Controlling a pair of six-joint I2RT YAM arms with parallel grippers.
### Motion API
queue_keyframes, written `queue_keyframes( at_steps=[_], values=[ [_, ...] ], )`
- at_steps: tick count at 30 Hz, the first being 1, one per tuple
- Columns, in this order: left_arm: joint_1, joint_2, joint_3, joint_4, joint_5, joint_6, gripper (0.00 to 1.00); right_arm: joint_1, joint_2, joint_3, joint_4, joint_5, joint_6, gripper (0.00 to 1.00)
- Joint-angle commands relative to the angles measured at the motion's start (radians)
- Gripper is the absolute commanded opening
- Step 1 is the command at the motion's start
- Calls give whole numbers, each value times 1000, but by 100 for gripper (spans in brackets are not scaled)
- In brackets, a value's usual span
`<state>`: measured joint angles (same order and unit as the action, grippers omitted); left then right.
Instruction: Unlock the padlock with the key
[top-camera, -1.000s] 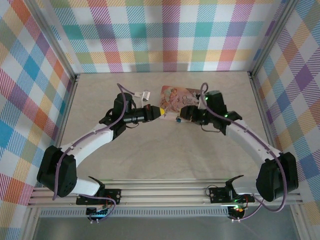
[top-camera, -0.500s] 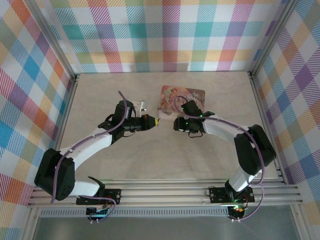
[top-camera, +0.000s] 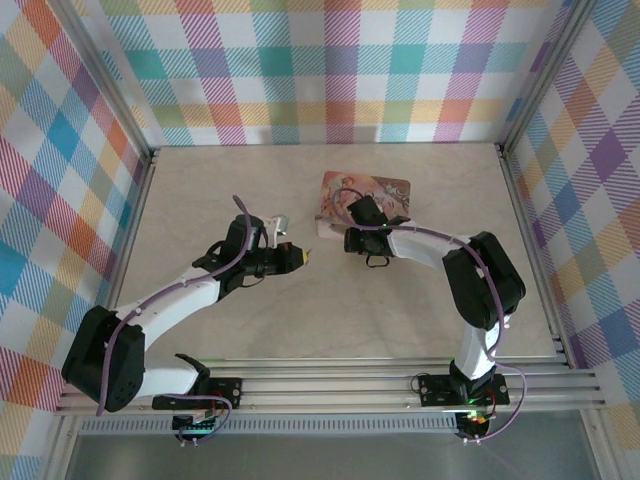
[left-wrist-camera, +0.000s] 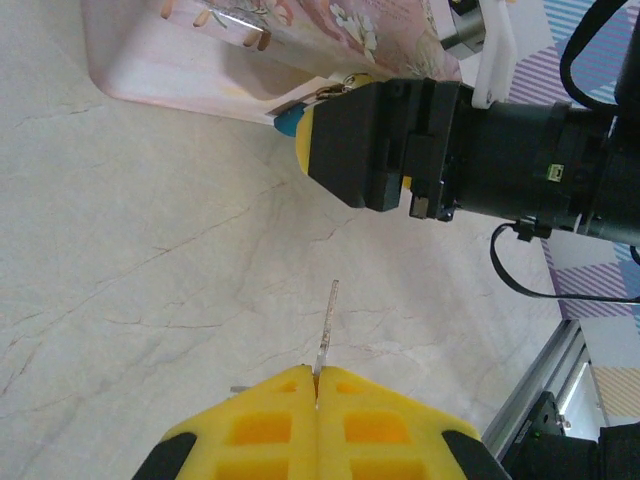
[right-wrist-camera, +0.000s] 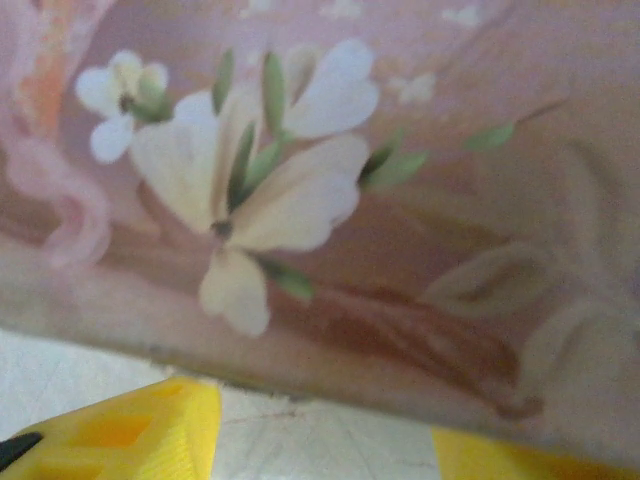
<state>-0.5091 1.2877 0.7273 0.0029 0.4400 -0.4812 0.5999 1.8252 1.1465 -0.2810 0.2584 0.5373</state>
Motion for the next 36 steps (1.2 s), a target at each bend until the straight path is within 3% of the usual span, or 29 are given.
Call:
queue_keyframes(
  at_steps=[1, 16, 27, 36],
  values=[
    [-11, -31, -17, 22, -10, 13, 0, 0, 26, 4, 43, 52, -14, 56],
    [-11, -44, -40, 11, -4, 9, 0, 0, 63, 25, 64, 78, -48, 48],
    [-11, -39, -45, 10, 1, 12, 0, 0, 54, 50, 39, 75, -46, 55],
    [-11, -45, -64, 12, 6, 14, 0, 0, 91, 102, 13, 62, -31, 47]
  ],
)
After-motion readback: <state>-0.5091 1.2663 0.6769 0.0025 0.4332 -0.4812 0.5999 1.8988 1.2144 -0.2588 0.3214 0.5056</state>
